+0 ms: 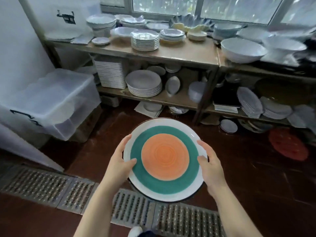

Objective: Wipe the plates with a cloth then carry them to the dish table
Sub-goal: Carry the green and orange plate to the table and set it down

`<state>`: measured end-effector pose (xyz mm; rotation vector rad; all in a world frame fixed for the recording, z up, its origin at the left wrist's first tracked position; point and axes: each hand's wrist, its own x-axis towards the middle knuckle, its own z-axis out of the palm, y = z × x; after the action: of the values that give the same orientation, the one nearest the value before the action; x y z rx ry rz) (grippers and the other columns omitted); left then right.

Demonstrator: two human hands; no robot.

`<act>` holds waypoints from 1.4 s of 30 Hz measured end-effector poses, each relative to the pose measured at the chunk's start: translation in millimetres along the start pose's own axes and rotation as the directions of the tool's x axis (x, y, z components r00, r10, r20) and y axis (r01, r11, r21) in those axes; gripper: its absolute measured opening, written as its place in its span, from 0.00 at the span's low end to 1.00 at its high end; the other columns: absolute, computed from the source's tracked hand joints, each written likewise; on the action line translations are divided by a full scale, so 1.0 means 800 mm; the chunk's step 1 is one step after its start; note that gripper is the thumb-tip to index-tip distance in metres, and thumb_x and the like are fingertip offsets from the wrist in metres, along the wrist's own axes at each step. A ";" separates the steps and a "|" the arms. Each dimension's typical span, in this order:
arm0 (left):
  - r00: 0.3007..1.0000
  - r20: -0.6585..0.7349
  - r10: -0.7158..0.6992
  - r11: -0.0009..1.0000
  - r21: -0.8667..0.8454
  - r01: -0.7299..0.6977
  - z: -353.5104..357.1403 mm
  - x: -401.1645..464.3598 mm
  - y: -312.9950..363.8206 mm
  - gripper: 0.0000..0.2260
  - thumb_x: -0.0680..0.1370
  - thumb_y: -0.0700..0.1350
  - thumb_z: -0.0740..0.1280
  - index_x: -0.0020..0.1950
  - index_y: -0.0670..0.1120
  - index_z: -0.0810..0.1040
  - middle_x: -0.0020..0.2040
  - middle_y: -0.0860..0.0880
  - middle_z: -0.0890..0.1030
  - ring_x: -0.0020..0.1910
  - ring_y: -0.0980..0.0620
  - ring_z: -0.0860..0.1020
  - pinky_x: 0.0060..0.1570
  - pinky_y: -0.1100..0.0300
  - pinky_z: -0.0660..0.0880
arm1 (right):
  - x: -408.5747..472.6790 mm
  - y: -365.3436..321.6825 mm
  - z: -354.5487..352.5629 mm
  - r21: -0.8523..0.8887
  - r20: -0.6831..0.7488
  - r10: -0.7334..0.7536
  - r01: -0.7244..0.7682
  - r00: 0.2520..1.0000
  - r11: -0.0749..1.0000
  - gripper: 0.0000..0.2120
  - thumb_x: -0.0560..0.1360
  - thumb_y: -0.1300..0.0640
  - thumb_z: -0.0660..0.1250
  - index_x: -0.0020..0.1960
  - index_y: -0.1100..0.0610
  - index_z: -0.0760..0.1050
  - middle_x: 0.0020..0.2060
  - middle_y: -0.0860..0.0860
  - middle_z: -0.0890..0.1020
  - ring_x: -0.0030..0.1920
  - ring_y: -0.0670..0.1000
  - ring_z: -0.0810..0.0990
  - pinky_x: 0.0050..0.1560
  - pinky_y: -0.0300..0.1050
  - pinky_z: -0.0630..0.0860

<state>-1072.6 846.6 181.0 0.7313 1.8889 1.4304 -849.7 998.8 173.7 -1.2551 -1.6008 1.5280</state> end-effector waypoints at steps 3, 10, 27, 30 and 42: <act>0.994 0.108 0.034 0.999 -0.008 -0.034 0.011 0.105 0.023 0.37 0.71 0.32 0.66 0.61 0.74 0.68 0.61 0.62 0.77 0.58 0.55 0.79 0.54 0.51 0.79 | 0.069 -0.014 0.007 0.002 -0.103 -0.025 0.026 0.994 1.000 0.23 0.80 0.62 0.58 0.59 0.33 0.71 0.52 0.21 0.71 0.52 0.19 0.66 0.45 0.21 0.67; 0.964 0.261 0.042 0.999 -0.024 -0.037 0.089 0.307 0.067 0.35 0.67 0.36 0.66 0.66 0.67 0.67 0.65 0.61 0.75 0.64 0.57 0.75 0.61 0.56 0.74 | 0.249 -0.034 -0.020 0.100 -0.247 0.059 -0.035 0.967 0.994 0.25 0.78 0.63 0.62 0.60 0.32 0.73 0.58 0.41 0.79 0.57 0.44 0.80 0.54 0.48 0.79; 0.969 0.236 0.079 0.997 -0.016 -0.078 0.210 0.838 0.185 0.35 0.73 0.31 0.66 0.68 0.67 0.65 0.64 0.61 0.74 0.62 0.60 0.75 0.61 0.57 0.74 | 0.813 -0.144 -0.013 0.144 -0.294 0.078 -0.036 0.953 0.989 0.21 0.77 0.62 0.62 0.65 0.43 0.73 0.57 0.44 0.80 0.57 0.46 0.80 0.57 0.52 0.78; 0.952 0.296 0.076 0.996 0.031 -0.089 0.235 0.928 0.208 0.36 0.74 0.30 0.65 0.68 0.67 0.64 0.64 0.68 0.71 0.63 0.66 0.72 0.63 0.59 0.71 | 0.880 -0.154 -0.010 0.181 -0.385 0.121 -0.054 0.915 0.982 0.21 0.77 0.62 0.61 0.60 0.38 0.73 0.56 0.44 0.81 0.56 0.48 0.80 0.54 0.52 0.79; 0.901 0.429 0.061 0.985 0.122 -0.124 0.378 1.213 0.254 0.36 0.75 0.30 0.65 0.68 0.68 0.62 0.71 0.63 0.63 0.58 0.77 0.65 0.53 0.79 0.64 | 1.144 -0.168 -0.068 0.222 -0.479 0.206 -0.110 0.853 0.969 0.21 0.80 0.63 0.58 0.71 0.51 0.68 0.64 0.48 0.76 0.64 0.51 0.73 0.65 0.55 0.72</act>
<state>-1443.7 1814.3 159.6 1.1189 1.6419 1.0813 -1181.9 1863.4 141.3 -1.5489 -1.0157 1.2675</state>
